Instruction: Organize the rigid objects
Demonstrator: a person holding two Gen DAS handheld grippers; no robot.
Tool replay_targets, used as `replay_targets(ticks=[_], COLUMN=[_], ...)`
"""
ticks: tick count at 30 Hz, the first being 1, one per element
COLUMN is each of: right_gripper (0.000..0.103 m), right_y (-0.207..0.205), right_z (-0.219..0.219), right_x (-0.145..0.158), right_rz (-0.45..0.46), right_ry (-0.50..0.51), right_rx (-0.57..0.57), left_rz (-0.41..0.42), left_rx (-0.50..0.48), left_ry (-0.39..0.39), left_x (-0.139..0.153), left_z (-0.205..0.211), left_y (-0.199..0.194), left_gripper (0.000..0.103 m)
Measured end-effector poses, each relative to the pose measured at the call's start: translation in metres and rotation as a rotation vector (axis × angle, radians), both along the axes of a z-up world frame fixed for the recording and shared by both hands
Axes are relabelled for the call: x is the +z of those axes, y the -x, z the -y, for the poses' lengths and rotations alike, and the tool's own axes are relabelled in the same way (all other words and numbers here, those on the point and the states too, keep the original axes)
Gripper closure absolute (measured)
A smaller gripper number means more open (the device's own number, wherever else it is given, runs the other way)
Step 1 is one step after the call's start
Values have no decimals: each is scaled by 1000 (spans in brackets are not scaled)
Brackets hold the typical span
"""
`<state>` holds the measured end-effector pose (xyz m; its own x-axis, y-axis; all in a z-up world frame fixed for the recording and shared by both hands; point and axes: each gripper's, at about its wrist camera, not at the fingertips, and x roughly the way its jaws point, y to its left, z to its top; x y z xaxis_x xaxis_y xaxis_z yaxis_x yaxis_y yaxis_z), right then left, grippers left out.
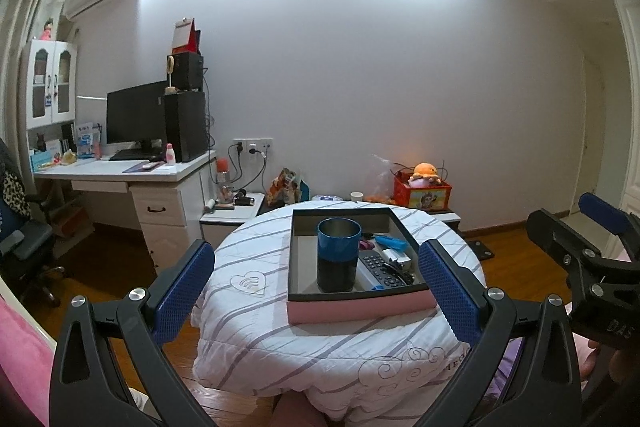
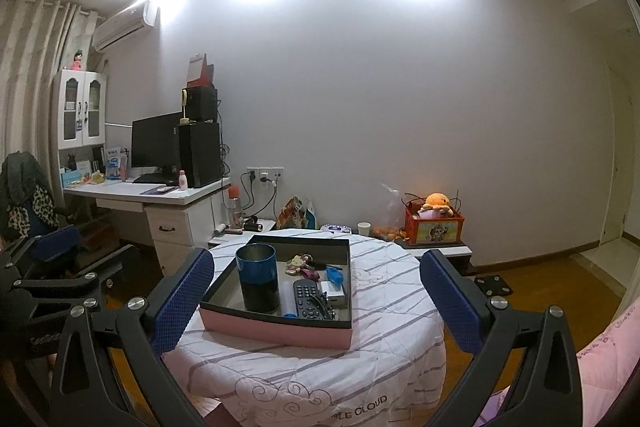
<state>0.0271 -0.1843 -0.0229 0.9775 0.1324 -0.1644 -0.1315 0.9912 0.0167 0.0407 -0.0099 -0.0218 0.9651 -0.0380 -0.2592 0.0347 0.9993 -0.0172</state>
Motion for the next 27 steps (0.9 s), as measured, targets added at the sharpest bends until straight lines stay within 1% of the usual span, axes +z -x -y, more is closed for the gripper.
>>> replay_targets(ticks=[7, 17, 27], right_gripper=[0, 0, 0], right_y=[6, 10, 11], right_z=[-1, 4, 3], right_x=[1, 2, 2], right_rz=[32, 33, 29], right_ry=[15, 12, 18], right_rx=[-12, -34, -30], left_rz=[5, 1, 9], left_rx=[-7, -9, -6], left_ry=[-6, 1, 2], left_x=[-1, 0, 0], left_z=[1, 4, 2], left_y=[1, 1, 4], left_gripper=[0, 0, 0])
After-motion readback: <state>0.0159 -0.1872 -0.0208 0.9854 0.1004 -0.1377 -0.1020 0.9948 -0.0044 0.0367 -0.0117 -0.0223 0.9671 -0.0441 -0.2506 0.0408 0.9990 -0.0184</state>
